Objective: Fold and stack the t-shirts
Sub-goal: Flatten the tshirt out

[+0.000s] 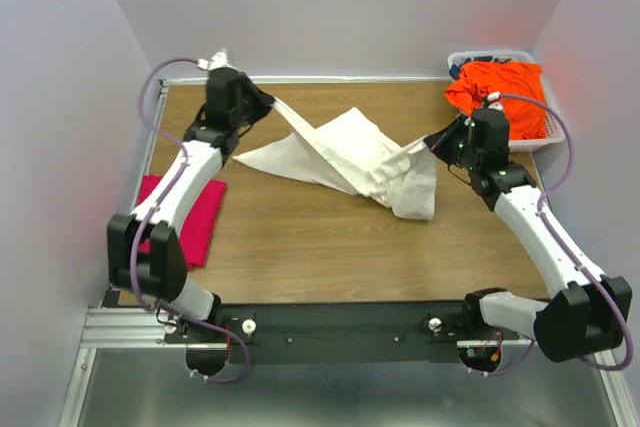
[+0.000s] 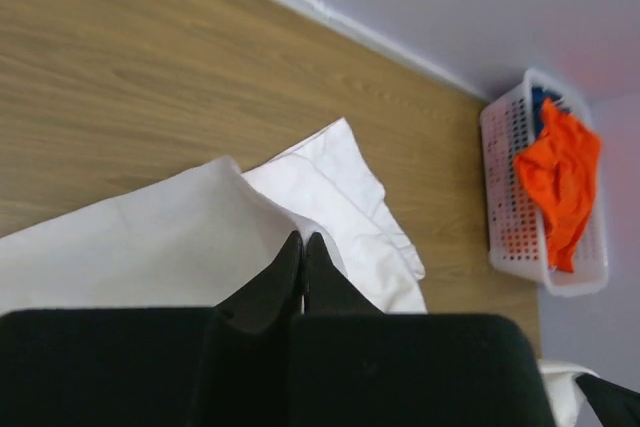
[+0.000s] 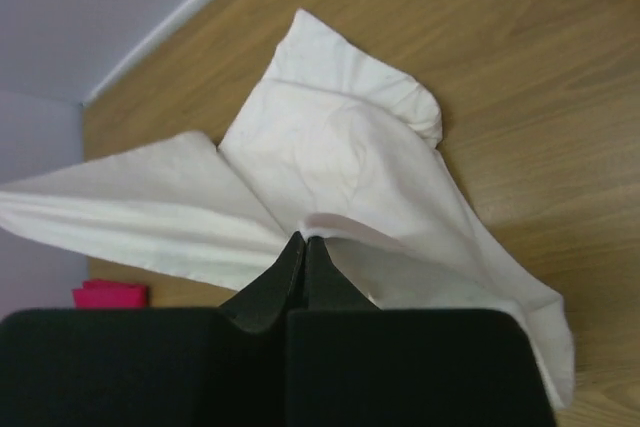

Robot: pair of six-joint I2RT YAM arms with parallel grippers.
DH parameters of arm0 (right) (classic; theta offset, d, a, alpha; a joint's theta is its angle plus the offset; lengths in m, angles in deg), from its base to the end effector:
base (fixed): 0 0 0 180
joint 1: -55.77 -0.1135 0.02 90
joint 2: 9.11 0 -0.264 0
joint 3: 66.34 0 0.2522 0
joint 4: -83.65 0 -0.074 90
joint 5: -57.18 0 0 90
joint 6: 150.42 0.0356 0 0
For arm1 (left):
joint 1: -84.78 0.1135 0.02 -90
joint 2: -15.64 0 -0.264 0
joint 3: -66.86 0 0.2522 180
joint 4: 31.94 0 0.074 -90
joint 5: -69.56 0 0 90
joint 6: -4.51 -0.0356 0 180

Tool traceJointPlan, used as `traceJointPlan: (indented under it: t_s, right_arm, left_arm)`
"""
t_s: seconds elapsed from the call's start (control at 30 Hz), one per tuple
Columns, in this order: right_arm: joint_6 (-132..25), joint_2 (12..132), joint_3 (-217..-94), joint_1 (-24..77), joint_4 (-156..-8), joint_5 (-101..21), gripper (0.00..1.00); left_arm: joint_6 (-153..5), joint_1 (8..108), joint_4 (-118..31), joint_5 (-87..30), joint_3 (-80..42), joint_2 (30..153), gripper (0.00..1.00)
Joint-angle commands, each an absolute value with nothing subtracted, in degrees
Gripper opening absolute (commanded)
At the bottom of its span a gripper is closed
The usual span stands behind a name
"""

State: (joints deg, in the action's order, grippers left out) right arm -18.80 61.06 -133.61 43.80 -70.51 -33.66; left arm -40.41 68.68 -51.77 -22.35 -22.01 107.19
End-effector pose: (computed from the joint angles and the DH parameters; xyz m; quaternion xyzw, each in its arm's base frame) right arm 0.2723 0.0583 0.2964 0.2166 0.8328 0.2353 0.4519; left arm 0.3651 -0.1066 0.3237 -0.1991 0.8073 -0.2946 0.4711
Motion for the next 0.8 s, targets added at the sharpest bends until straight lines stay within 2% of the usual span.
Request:
traceJointPlan:
  t_s: [0.0,0.17,0.37,0.57,0.77]
  right_arm:
    - [-20.52,56.12,-139.67,44.60,-60.36,-28.69,0.01]
    - [-21.22,51.98,-150.29,44.87,-53.07,-24.74,0.00]
    - [-22.54,48.81,-161.12,44.87,-47.44,-20.52,0.00]
    - [-25.17,48.98,-175.44,44.87,-44.36,-17.00,0.00]
    - [-28.51,55.30,-194.49,44.96,-43.39,-16.20,0.00]
  left_arm:
    - [-43.21,73.34,-52.73,-24.21,-18.71,97.67,0.00]
    - [-45.41,80.54,-56.41,-27.29,-18.17,85.55,0.00]
    - [-46.91,85.99,-62.04,-29.13,-23.00,77.01,0.00]
    - [-46.65,92.24,-65.73,-32.56,-29.76,74.53,0.00]
    - [-44.37,95.41,-66.80,-37.21,-36.98,78.04,0.00]
